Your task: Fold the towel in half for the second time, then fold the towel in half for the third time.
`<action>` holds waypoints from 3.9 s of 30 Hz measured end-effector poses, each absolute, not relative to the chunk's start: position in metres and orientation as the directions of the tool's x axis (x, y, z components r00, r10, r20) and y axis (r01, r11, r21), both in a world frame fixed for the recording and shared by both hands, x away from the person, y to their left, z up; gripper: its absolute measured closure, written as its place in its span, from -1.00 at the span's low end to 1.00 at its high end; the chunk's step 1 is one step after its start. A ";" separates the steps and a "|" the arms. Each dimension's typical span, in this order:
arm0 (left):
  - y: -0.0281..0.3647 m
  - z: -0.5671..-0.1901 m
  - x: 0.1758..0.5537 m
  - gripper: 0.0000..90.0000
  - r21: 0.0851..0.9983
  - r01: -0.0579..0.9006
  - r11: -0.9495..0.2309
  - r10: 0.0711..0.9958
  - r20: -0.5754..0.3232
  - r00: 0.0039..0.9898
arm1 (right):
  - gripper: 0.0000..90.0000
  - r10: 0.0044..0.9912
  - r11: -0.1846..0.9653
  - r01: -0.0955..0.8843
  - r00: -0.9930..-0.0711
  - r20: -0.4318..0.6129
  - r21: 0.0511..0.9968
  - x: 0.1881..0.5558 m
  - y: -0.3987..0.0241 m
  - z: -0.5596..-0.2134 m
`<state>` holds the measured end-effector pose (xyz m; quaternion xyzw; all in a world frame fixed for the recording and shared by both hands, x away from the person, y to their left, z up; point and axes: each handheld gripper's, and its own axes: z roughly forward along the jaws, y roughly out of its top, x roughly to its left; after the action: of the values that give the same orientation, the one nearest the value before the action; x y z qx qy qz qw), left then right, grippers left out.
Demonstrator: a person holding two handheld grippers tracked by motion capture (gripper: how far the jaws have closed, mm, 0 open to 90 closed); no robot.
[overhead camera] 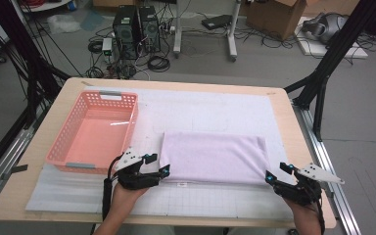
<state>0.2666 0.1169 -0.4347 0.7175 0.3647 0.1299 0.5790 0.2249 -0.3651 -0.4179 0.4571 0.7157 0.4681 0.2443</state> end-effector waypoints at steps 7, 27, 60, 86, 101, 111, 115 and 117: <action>0.118 -0.434 0.266 -0.56 0.933 0.353 -0.068 0.673 -0.219 0.707 | -0.52 0.873 0.126 0.386 -0.480 0.083 0.914 0.223 -0.364 -0.416; 0.120 -0.438 0.267 -0.51 0.924 0.371 -0.094 0.690 -0.208 0.694 | -0.55 0.872 0.136 0.400 -0.483 0.082 0.906 0.228 -0.364 -0.419; 0.107 -0.452 0.278 -0.01 0.804 0.561 -0.199 0.744 -0.248 0.620 | -0.55 0.831 0.215 0.436 -0.551 0.071 0.874 0.235 -0.348 -0.425; 0.095 -0.453 0.273 0.76 0.785 0.567 -0.248 0.746 -0.219 0.629 | -0.55 0.750 0.265 0.443 -0.653 0.106 0.857 0.270 -0.294 -0.415; 0.098 -0.454 0.275 0.76 0.779 0.583 -0.229 0.738 -0.252 0.626 | -0.50 0.688 0.361 0.435 -0.721 0.080 0.825 0.346 -0.217 -0.401; 0.098 -0.454 0.275 0.75 0.780 0.582 -0.229 0.738 -0.251 0.627 | -0.36 0.671 0.411 0.454 -0.738 0.076 0.791 0.387 -0.184 -0.406; 0.098 -0.454 0.275 0.75 0.780 0.583 -0.228 0.737 -0.252 0.627 | -0.32 0.654 0.458 0.457 -0.754 0.059 0.762 0.400 -0.167 -0.410; 0.098 -0.454 0.275 0.75 0.780 0.584 -0.225 0.737 -0.255 0.625 | -0.31 0.642 0.476 0.454 -0.765 0.056 0.753 0.405 -0.157 -0.413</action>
<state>0.2752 0.0982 -0.4540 0.7780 0.4246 0.0844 0.4554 0.4053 -0.1567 -0.4127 0.3221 0.8509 0.3980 0.1177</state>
